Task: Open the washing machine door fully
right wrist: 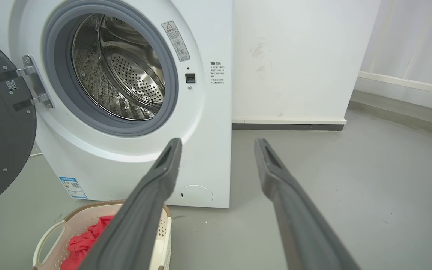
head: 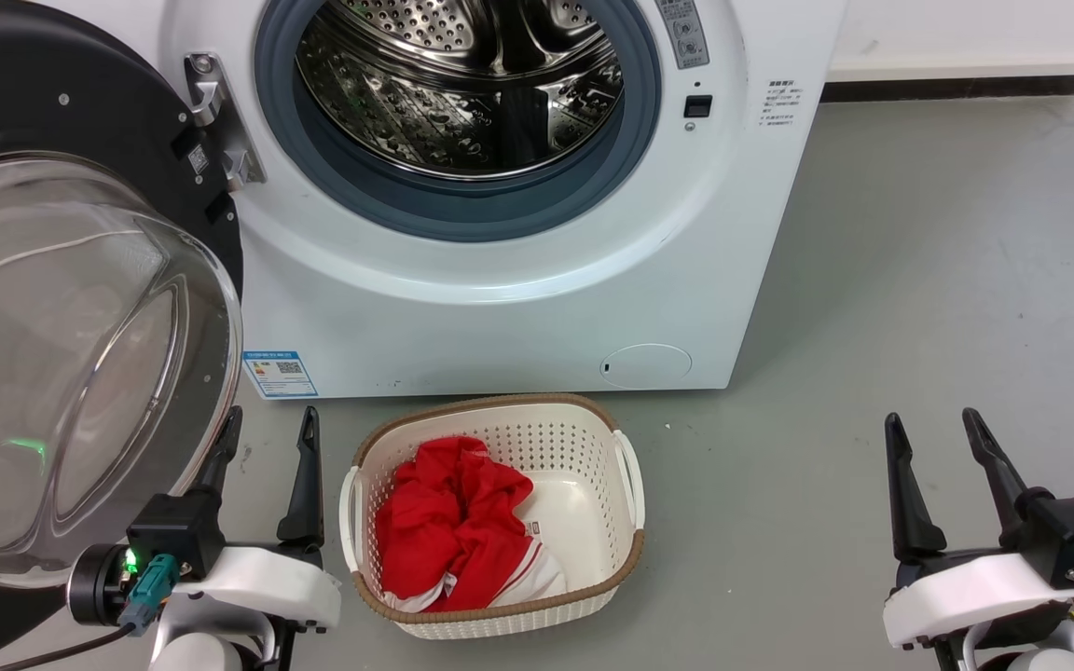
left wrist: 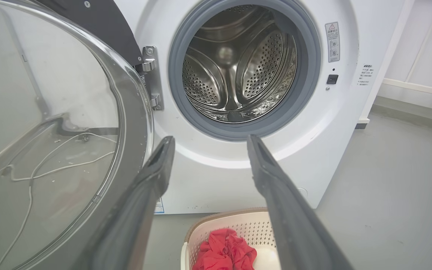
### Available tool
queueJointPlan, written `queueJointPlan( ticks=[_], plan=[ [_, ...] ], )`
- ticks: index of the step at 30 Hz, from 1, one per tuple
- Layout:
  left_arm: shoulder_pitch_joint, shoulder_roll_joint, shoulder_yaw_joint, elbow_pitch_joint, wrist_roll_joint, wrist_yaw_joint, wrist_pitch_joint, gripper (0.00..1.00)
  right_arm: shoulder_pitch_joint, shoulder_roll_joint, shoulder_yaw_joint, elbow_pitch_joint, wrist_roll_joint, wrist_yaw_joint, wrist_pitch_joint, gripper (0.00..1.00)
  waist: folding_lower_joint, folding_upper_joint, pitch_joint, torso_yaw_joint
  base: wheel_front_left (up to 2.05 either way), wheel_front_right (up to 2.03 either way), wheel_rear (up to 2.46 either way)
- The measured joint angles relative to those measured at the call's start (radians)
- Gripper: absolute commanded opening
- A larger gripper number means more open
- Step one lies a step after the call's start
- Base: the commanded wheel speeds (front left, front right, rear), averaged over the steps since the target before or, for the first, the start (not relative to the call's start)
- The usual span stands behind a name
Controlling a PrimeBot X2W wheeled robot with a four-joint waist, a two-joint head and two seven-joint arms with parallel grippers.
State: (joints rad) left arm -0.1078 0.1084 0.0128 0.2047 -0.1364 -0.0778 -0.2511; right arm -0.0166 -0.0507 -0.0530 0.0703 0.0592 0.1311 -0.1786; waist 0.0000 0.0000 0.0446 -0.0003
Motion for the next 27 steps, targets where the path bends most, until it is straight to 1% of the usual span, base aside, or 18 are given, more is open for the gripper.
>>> queueJointPlan(
  ticks=[22, 23, 27],
  plan=[
    [-0.002, 0.014, -0.012, -0.012, -0.007, 0.025, -0.007, 1.0, -0.008, 0.0, -0.006, 0.015, 0.001, 0.0, -0.01, 1.0, 0.0, 0.0, 0.019, 0.002, 0.0, 0.0, 0.0],
    [-0.002, 0.015, -0.013, -0.014, -0.006, 0.025, -0.007, 0.0, -0.008, 0.0, -0.006, 0.015, 0.001, 0.0, -0.01, 0.0, 0.0, 0.0, 0.02, 0.002, 0.0, 0.0, 0.0],
    [0.023, 0.002, -0.013, 0.023, -0.009, 0.025, -0.002, 0.0, 0.014, 0.001, -0.004, 0.051, 0.004, 0.0, -0.006, 0.0, 0.0, 0.0, 0.02, 0.002, 0.0, 0.0, 0.0]
  ],
)
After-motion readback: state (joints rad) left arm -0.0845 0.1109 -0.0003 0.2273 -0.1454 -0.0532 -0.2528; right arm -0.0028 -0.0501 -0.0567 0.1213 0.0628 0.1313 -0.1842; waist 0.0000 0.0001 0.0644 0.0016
